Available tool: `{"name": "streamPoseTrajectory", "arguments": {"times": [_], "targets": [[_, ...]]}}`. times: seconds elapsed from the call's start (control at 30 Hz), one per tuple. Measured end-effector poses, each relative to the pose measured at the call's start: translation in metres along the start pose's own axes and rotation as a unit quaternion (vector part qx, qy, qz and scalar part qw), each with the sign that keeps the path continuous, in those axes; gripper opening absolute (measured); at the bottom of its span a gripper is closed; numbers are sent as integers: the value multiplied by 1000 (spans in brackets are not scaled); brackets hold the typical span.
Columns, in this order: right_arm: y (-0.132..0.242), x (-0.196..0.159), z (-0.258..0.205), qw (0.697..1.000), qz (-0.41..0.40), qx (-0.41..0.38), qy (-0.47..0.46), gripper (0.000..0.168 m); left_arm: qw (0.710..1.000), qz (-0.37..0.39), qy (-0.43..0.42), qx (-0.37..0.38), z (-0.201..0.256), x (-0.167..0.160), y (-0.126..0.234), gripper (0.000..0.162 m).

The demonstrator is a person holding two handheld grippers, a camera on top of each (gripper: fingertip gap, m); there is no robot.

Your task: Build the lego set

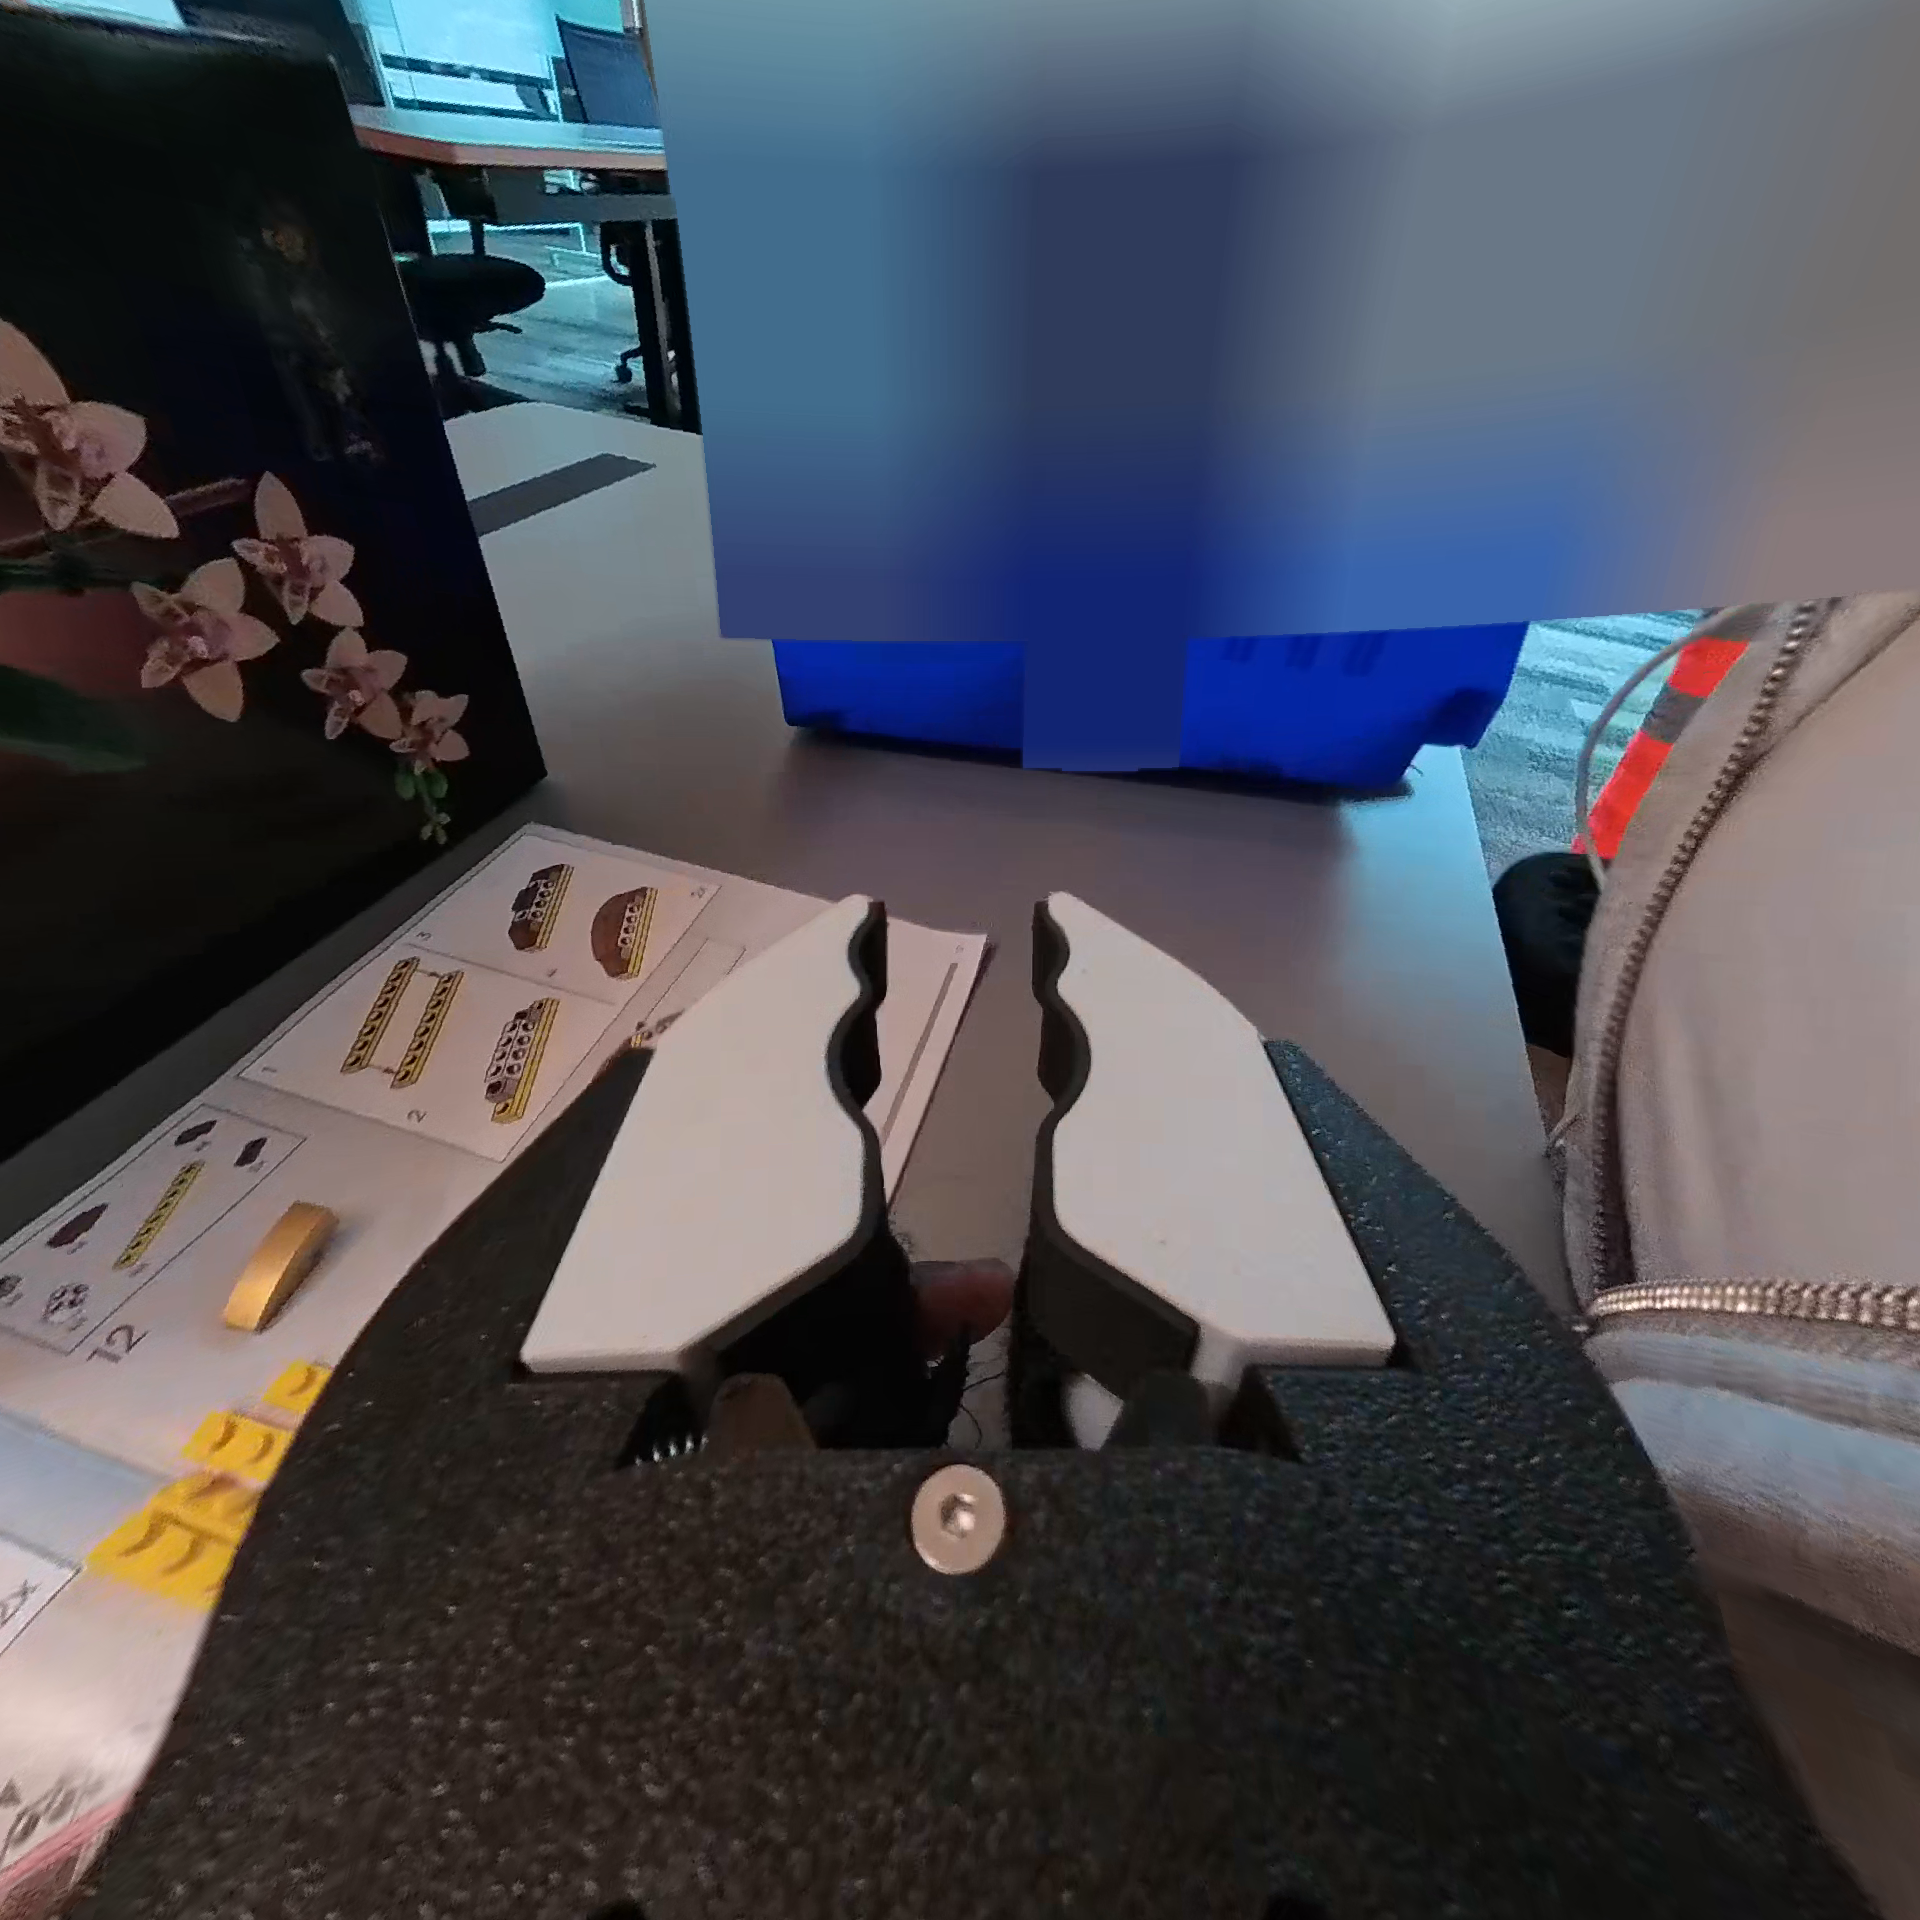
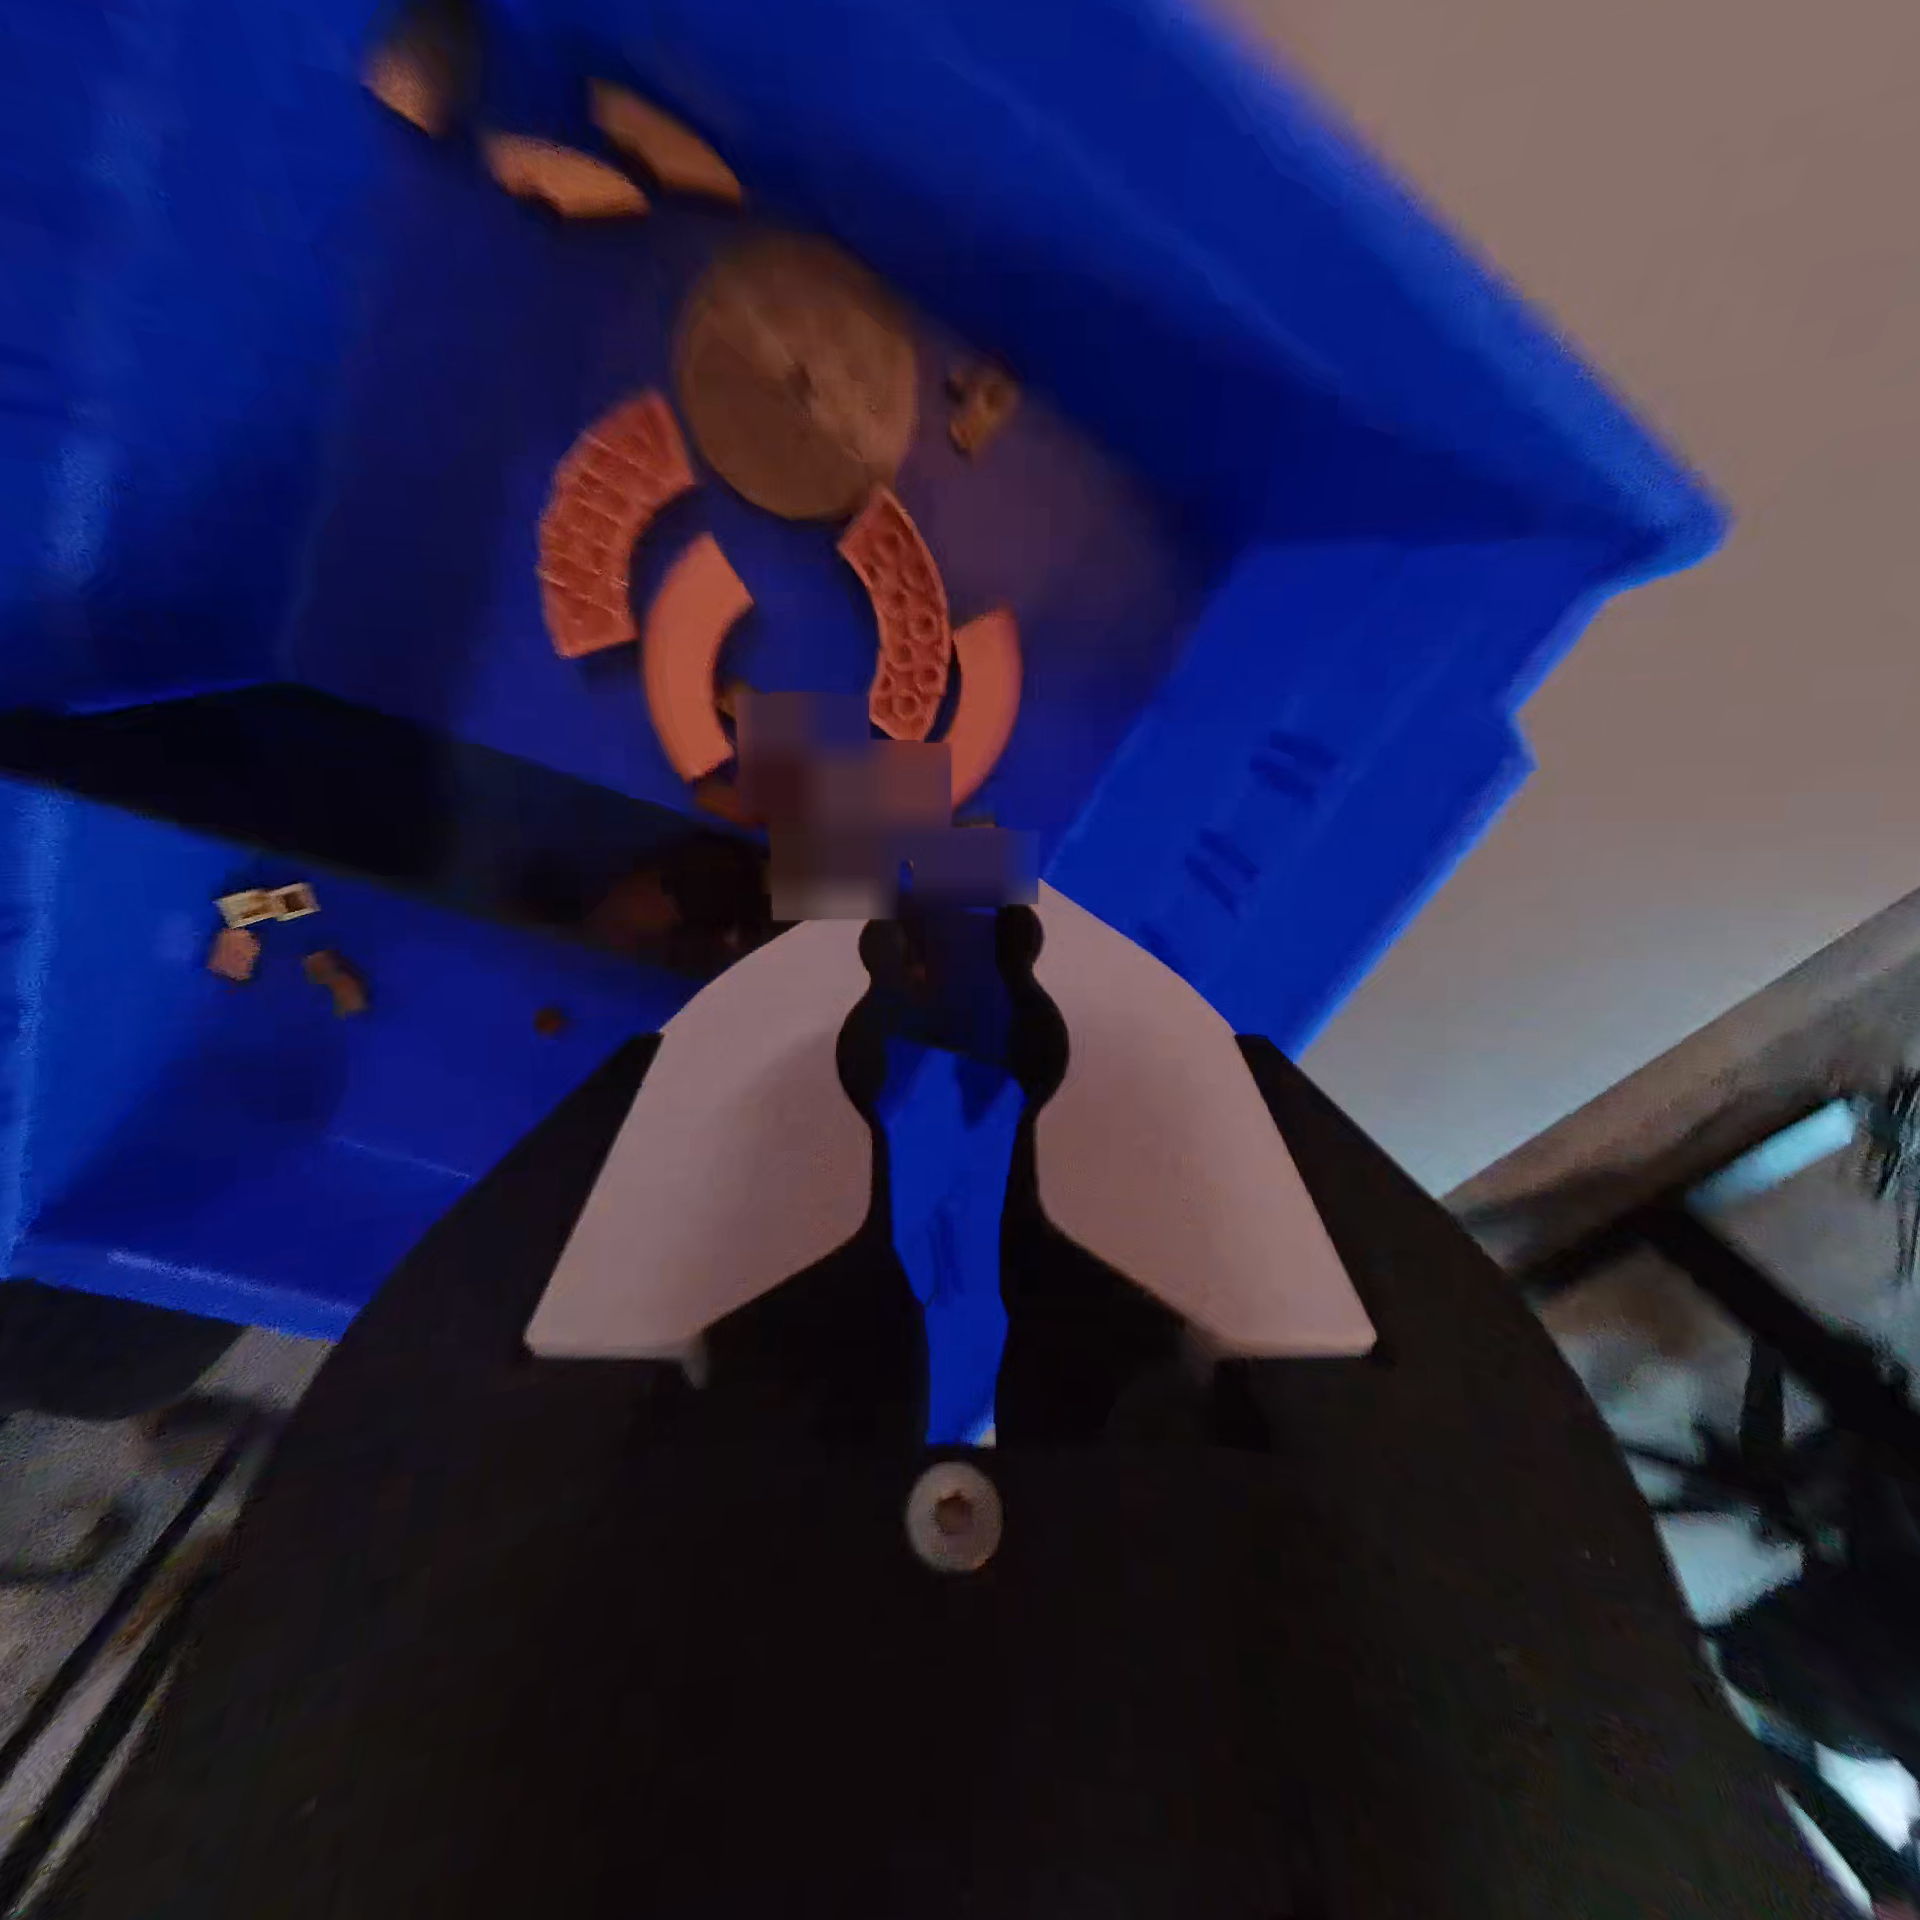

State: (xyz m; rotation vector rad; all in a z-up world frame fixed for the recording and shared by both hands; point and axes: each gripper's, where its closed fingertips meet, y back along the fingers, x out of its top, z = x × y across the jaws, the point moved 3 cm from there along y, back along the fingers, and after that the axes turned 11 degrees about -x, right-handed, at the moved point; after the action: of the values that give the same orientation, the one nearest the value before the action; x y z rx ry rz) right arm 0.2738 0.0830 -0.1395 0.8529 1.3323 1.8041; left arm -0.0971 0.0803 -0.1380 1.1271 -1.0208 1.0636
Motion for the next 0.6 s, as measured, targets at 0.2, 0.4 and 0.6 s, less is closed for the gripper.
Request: {"name": "streamPoseTrajectory", "arguments": {"times": [0.2,0.4,0.6], "targets": [[-40,-6,-5,988,-141,14,-67,23,999,30,-5,-30,7,3,8,26],[-39,0,1,974,-207,-59,-71,16,997,59,-30,-45,9,8,33,25],[-50,-3,-11,958,-272,-36,-83,15,991,120,-20,-52,10,11,54,24]]}}
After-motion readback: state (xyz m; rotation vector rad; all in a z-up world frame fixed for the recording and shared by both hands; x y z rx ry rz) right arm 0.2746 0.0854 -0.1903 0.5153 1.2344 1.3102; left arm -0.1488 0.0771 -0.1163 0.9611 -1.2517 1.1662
